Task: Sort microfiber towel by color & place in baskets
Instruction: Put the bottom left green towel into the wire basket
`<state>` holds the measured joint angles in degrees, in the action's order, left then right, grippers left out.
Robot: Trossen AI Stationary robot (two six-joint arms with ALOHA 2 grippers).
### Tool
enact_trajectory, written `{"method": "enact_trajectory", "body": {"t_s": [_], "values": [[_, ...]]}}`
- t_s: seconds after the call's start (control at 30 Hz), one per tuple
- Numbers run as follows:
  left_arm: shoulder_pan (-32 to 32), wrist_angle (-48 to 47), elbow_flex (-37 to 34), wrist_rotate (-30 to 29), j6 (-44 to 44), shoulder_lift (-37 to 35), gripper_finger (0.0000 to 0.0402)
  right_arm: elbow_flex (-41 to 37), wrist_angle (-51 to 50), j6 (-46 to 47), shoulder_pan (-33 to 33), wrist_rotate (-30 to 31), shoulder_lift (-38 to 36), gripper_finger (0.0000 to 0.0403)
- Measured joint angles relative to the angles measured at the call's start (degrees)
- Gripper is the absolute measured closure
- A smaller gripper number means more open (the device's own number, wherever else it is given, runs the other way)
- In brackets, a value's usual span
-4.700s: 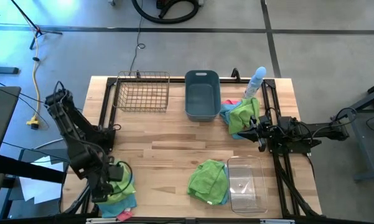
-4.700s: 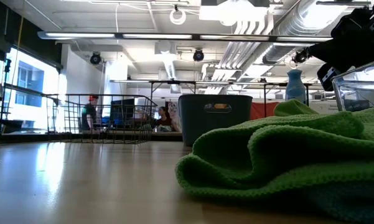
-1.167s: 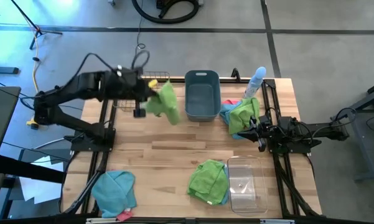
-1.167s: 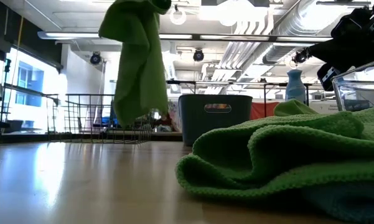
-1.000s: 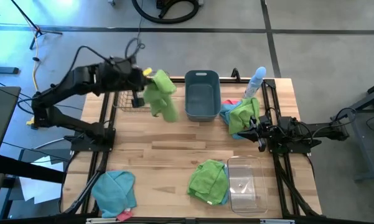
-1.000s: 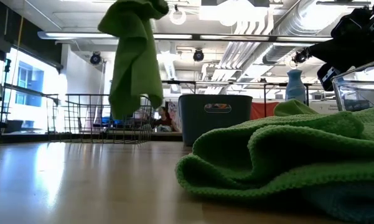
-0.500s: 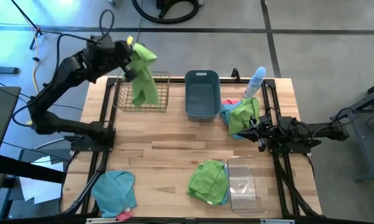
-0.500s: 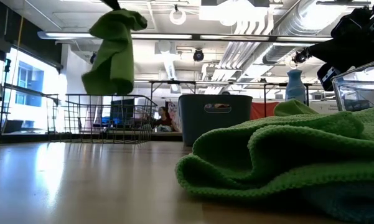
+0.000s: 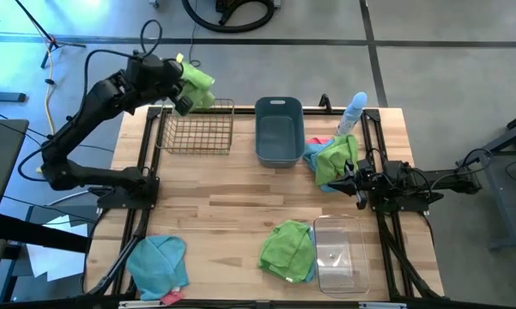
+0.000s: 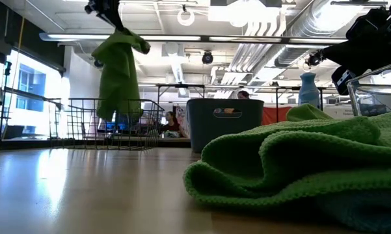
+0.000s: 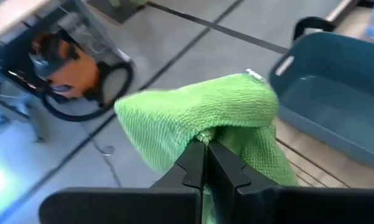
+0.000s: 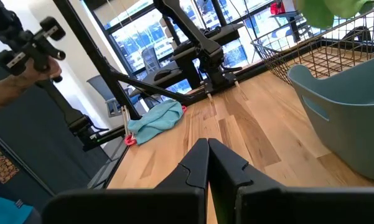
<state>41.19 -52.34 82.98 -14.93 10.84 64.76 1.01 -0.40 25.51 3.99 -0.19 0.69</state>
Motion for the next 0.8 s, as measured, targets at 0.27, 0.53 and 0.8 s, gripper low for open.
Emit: {"method": "enact_trajectory", "body": {"t_s": [0.27,0.53,0.8], "values": [[-2.90,-0.15,-4.76,1.57,-6.77,-5.91,0.0401,-0.01,-0.01,-0.01,0.00,0.00,-0.01,0.0402],[-6.46,-0.46,-8.05,0.05,-10.71,-10.82,0.0401,-0.01,0.00,-0.01,0.00,-0.02,-0.02,0.0402],[-12.47,-1.02,-12.87,-1.27,-13.90,-12.52,0.0401,-0.01,-0.01,-0.01,0.00,-0.02,0.00,0.0402]]}}
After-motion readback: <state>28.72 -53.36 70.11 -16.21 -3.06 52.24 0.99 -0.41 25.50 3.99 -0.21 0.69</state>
